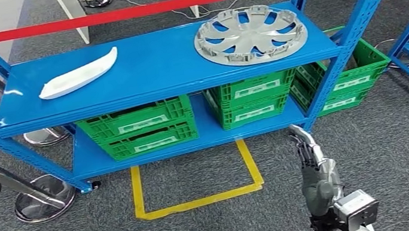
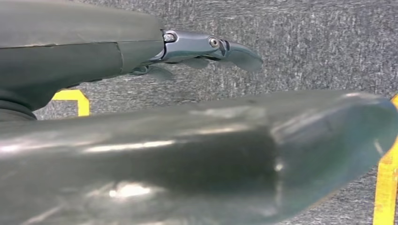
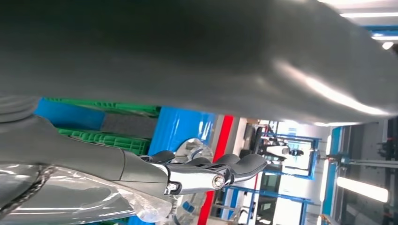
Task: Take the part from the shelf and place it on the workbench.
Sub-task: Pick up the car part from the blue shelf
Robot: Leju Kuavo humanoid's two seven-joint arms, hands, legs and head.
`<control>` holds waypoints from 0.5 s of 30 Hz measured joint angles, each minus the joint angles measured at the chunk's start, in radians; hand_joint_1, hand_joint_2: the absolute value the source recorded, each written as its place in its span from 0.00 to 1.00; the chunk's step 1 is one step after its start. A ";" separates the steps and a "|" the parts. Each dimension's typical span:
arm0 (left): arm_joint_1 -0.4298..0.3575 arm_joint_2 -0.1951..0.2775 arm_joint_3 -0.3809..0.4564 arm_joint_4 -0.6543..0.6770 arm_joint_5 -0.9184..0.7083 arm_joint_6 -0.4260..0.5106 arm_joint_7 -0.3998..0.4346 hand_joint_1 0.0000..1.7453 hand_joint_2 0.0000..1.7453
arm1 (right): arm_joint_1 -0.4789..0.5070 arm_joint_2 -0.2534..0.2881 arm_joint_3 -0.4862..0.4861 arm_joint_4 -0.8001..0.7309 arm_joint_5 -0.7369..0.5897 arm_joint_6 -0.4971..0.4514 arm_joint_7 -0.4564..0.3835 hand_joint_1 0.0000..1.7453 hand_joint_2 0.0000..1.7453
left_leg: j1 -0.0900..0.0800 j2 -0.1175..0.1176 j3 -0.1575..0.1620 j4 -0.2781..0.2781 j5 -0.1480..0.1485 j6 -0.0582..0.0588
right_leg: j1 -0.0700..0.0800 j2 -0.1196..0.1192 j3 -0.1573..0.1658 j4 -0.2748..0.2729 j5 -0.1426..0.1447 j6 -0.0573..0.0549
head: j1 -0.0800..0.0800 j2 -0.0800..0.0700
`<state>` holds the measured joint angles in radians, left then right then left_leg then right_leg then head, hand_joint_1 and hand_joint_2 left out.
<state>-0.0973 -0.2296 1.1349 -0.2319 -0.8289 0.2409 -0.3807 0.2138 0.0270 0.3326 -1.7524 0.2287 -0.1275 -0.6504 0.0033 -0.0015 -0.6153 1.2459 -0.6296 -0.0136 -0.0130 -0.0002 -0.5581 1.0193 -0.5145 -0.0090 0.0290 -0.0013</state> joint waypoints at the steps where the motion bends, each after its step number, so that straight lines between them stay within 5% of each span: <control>1: 0.002 0.000 0.000 0.000 0.000 0.000 0.000 0.00 0.00 | 0.000 0.000 0.000 0.000 0.000 0.001 0.000 0.00 0.00 | 0.001 0.000 -0.033 0.040 -0.010 -0.002 | 0.000 0.001 0.009 0.000 -0.008 0.000 | 0.000 0.000; 3: 0.005 0.000 0.000 0.000 0.000 -0.001 0.000 0.00 0.00 | 0.001 0.000 0.000 0.000 0.000 0.002 0.000 0.00 0.00 | 0.002 0.000 -0.057 0.028 0.025 -0.001 | 0.000 0.004 0.034 0.000 -0.026 0.002 | 0.000 0.000; 5: 0.006 0.001 0.000 0.000 0.000 0.000 0.000 0.00 0.00 | 0.000 0.000 0.000 0.000 -0.001 0.003 0.000 0.00 0.00 | 0.001 0.000 -0.038 -0.078 0.120 0.006 | 0.000 0.005 0.059 -0.001 -0.048 0.009 | 0.001 0.000; 7: 0.007 0.002 0.000 0.001 -0.001 0.000 0.001 0.00 0.00 | -0.001 0.000 0.000 0.001 -0.002 0.004 0.001 0.00 0.00 | -0.005 0.000 -0.026 -0.158 0.163 0.018 | 0.001 0.005 0.074 -0.001 -0.066 0.019 | 0.001 0.000; 12: 0.006 0.002 0.000 0.002 -0.003 0.001 0.003 0.00 0.00 | -0.003 0.000 0.000 0.000 -0.003 0.006 0.003 0.00 0.00 | -0.006 -0.002 -0.001 -0.189 0.152 0.049 | 0.002 0.004 0.088 0.026 -0.083 0.044 | 0.003 0.000; 15: 0.002 0.002 0.000 0.002 -0.003 0.001 0.003 0.00 0.00 | -0.006 -0.001 0.000 0.000 -0.003 0.005 0.003 0.00 0.00 | -0.006 -0.002 0.019 -0.193 0.137 0.061 | 0.002 0.003 -0.005 0.170 -0.138 0.054 | 0.011 0.000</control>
<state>-0.0955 -0.2274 1.1349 -0.2298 -0.8316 0.2420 -0.3777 0.2079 0.0260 0.3323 -1.7521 0.2261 -0.1224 -0.6478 -0.0025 -0.0037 -0.5966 1.0527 -0.4927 0.0477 -0.0111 0.0029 -0.5629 1.1890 -0.6528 0.0447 0.0398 -0.0015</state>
